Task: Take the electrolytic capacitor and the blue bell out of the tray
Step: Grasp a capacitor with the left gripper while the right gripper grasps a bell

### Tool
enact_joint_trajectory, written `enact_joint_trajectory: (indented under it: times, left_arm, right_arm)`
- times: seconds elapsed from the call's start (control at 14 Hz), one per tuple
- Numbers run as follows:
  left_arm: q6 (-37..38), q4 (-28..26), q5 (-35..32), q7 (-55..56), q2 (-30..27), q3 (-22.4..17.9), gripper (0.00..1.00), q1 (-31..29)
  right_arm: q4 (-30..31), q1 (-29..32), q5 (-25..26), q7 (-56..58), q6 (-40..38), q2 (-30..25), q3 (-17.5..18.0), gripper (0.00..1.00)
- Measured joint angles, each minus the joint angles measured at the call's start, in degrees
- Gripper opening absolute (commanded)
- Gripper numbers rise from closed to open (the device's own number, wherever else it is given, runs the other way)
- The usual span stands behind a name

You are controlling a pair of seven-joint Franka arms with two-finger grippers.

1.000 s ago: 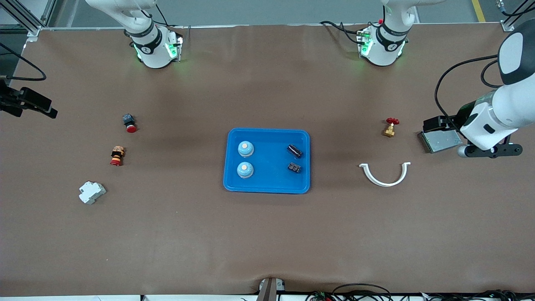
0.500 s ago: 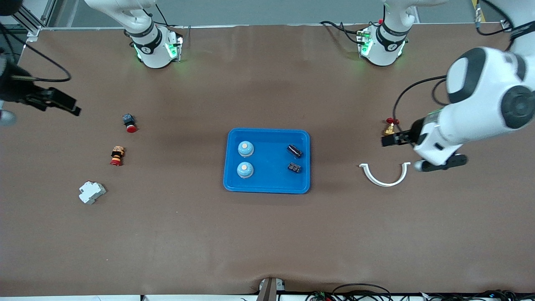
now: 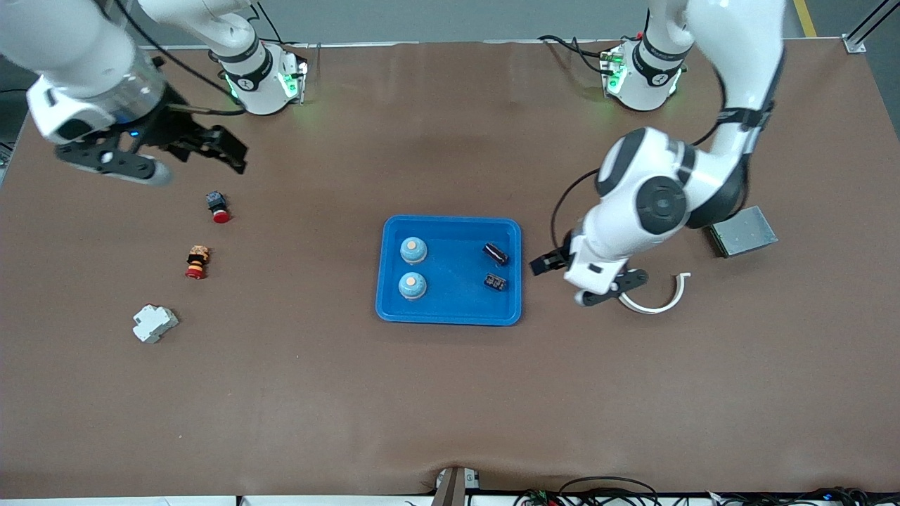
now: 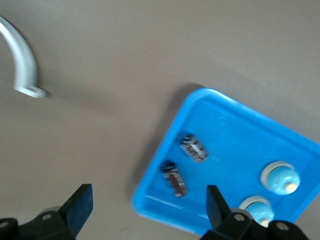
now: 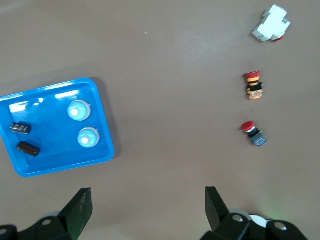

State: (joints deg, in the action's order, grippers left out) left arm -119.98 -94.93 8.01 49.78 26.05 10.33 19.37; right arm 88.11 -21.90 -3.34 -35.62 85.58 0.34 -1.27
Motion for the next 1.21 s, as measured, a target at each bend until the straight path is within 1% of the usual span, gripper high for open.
enact_joint_trajectory:
  times: [0.21,0.36,0.43,0.5,0.64,0.86,1.0,1.07,1.21]
  left_arm:
    - [-4.44,0.00,-0.02,8.14,4.15,-0.05,1.00,4.02]
    - [-5.43,0.01,-0.09,12.71,6.30,-0.07,0.92,5.62]
    - [-5.49,0.00,-0.10,14.28,7.15,-0.10,0.87,6.18]
    - [-5.50,0.00,-0.10,16.36,7.96,-0.10,0.84,6.72]
    - [-5.51,-0.02,-0.72,21.76,9.61,-0.18,0.82,7.94]
    - [-5.69,0.01,-4.80,29.84,12.06,-0.18,0.77,9.53]
    - [-5.83,0.03,-5.38,31.53,13.06,-0.19,0.74,9.79]
    - [-6.03,0.04,-5.39,31.64,13.44,-0.22,0.71,9.79]
    - [-7.18,0.05,-5.39,31.66,13.93,-0.26,0.68,9.79]
  right_arm:
    - [0.47,-5.05,-0.01,-7.74,3.06,2.21,-0.04,1.00]
    - [0.90,-8.11,-0.02,-11.40,5.37,5.09,-0.04,1.00]
    - [1.10,-9.43,-0.02,-12.10,6.48,6.73,-0.04,1.00]
    - [1.21,-10.53,-0.02,-12.49,8.21,8.43,-0.04,1.00]
    - [1.61,-12.07,-0.15,-12.76,13.07,11.46,-0.06,1.00]
    - [2.40,-12.77,-1.86,-12.98,19.88,14.86,-0.08,1.00]
    - [4.27,-12.76,-2.19,-12.98,24.79,16.59,-0.21,1.00]
    - [6.05,-12.76,-2.21,-12.97,28.22,17.24,-0.25,1.00]
    - [11.02,-12.93,-2.21,-12.42,36.22,18.04,-0.21,1.00]
